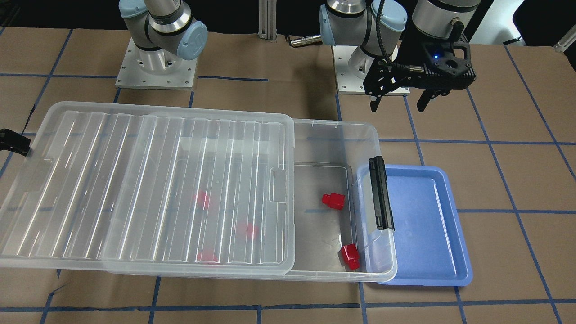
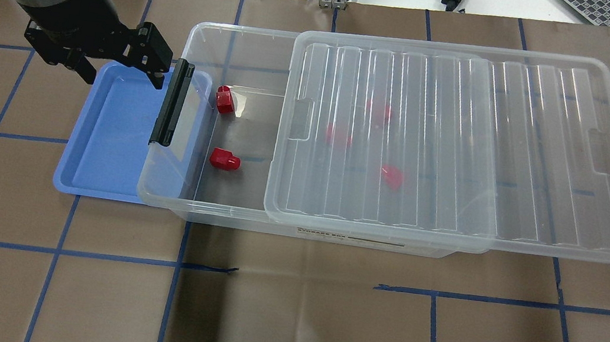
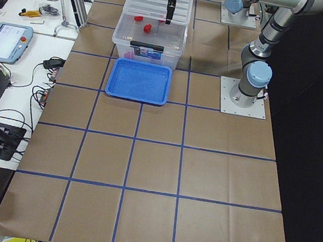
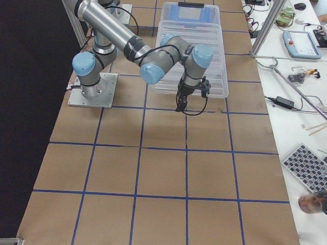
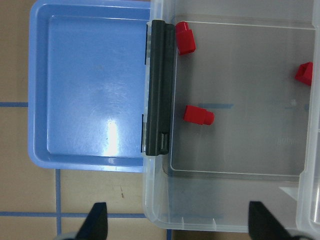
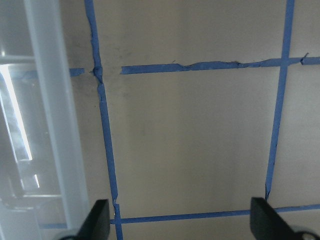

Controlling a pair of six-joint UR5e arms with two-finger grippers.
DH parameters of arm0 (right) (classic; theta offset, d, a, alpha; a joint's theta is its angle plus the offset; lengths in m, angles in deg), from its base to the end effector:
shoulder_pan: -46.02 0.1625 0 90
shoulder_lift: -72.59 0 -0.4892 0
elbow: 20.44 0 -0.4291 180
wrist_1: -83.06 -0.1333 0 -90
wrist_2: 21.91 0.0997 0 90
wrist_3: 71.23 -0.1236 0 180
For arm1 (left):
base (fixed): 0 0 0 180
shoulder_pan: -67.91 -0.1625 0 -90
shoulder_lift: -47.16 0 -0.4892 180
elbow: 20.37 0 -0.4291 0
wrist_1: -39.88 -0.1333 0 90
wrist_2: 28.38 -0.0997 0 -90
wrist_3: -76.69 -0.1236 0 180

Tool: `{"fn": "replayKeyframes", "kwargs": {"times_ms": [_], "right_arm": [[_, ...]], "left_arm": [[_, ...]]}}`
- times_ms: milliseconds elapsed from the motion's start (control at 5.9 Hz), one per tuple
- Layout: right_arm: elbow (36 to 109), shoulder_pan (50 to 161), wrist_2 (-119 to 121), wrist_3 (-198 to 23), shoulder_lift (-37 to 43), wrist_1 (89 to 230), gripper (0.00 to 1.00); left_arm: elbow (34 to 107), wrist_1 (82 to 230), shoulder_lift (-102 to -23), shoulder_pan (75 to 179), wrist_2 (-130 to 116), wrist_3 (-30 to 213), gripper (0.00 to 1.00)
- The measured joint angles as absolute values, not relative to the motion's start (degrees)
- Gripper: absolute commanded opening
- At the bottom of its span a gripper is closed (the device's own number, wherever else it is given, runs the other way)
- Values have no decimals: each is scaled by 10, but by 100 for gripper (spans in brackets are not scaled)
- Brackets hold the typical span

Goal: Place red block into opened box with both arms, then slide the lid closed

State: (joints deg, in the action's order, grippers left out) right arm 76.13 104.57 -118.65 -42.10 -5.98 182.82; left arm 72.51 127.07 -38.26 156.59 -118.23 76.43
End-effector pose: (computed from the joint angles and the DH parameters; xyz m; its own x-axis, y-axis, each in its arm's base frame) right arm -0.2045 -0.5620 0.3736 -0.9991 0.0291 0.0317 0.0344 0.9827 0.1817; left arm -0.1221 -0.5019 0.5475 -0.9998 -0.0183 0.0023 -0.0184 0.9967 -0.0786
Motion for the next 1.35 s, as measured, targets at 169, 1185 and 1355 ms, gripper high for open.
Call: {"fn": "replayKeyframes", "kwargs": {"times_ms": [169, 1185, 1355], "right_arm": [[765, 1050, -1179, -423, -62, 1825, 100], [773, 1106, -1150, -453, -72, 1817, 100], [773, 1118, -1146, -463, -72, 1817, 100]], "left_arm": [[725, 1271, -381, 1566, -1182, 764, 98], [722, 1271, -379, 1566, -1181, 764, 98], [722, 1271, -378, 1566, -1181, 764, 98]]}}
